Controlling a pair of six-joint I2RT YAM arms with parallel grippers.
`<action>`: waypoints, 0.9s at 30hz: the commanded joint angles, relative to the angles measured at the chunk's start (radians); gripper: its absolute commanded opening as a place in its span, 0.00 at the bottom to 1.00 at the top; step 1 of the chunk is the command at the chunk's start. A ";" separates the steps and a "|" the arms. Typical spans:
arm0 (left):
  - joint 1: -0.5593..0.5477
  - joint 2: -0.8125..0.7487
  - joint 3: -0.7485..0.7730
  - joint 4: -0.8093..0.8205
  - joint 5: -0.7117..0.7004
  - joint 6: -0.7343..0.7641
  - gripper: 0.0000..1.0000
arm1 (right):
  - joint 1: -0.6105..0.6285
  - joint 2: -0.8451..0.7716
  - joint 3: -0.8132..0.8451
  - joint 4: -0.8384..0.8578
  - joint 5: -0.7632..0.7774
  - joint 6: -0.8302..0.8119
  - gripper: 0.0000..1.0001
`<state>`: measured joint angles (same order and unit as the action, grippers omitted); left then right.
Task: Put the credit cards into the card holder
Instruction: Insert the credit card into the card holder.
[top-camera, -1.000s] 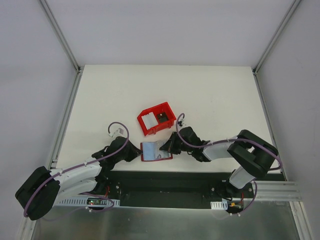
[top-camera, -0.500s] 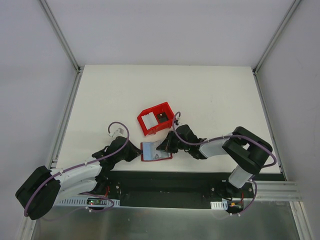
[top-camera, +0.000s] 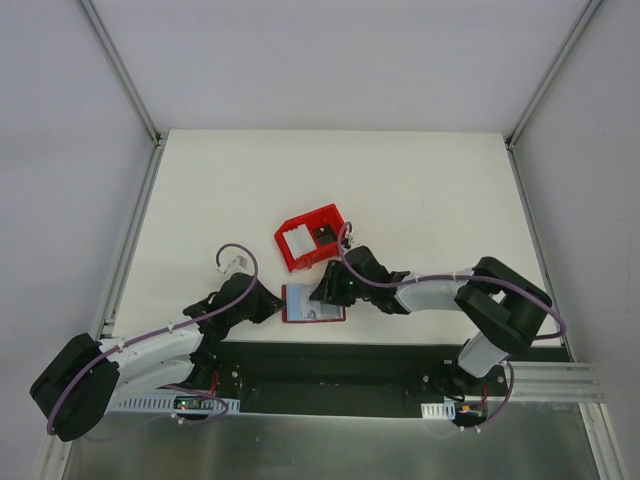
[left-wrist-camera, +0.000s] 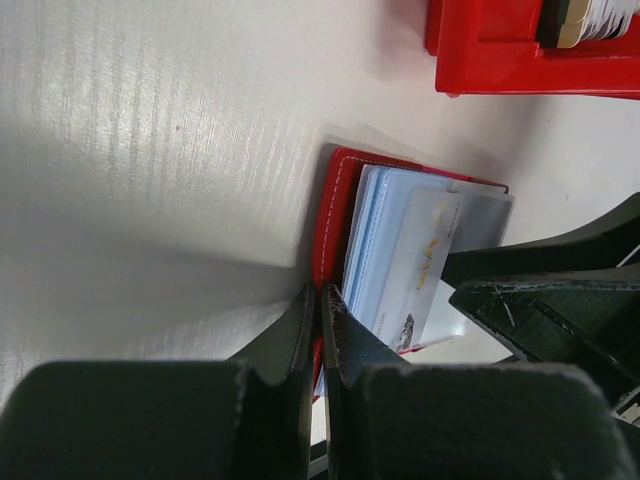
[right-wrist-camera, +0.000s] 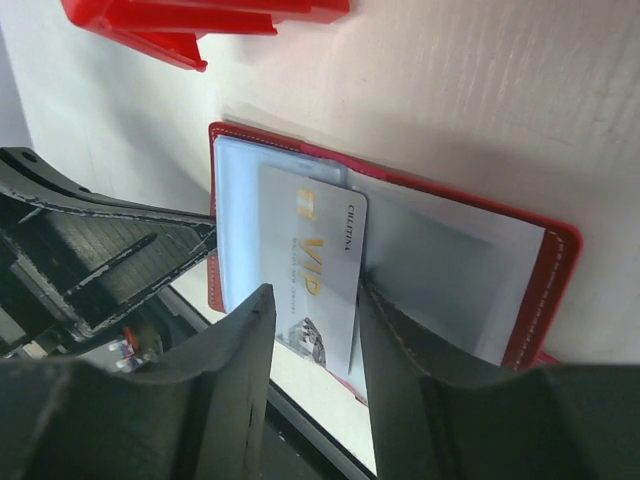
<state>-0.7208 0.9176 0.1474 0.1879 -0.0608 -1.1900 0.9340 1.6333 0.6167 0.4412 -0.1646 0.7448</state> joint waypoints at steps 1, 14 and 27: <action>-0.006 -0.014 -0.011 -0.015 -0.001 0.016 0.00 | 0.015 -0.047 0.058 -0.216 0.085 -0.097 0.42; -0.006 -0.005 0.004 -0.013 0.003 0.029 0.00 | 0.074 0.063 0.202 -0.236 0.011 -0.124 0.41; -0.006 0.001 0.014 -0.013 0.004 0.036 0.00 | 0.089 0.066 0.239 -0.226 -0.023 -0.147 0.21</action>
<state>-0.7204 0.9142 0.1474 0.1780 -0.0616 -1.1679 1.0042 1.6936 0.8116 0.1867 -0.1440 0.6018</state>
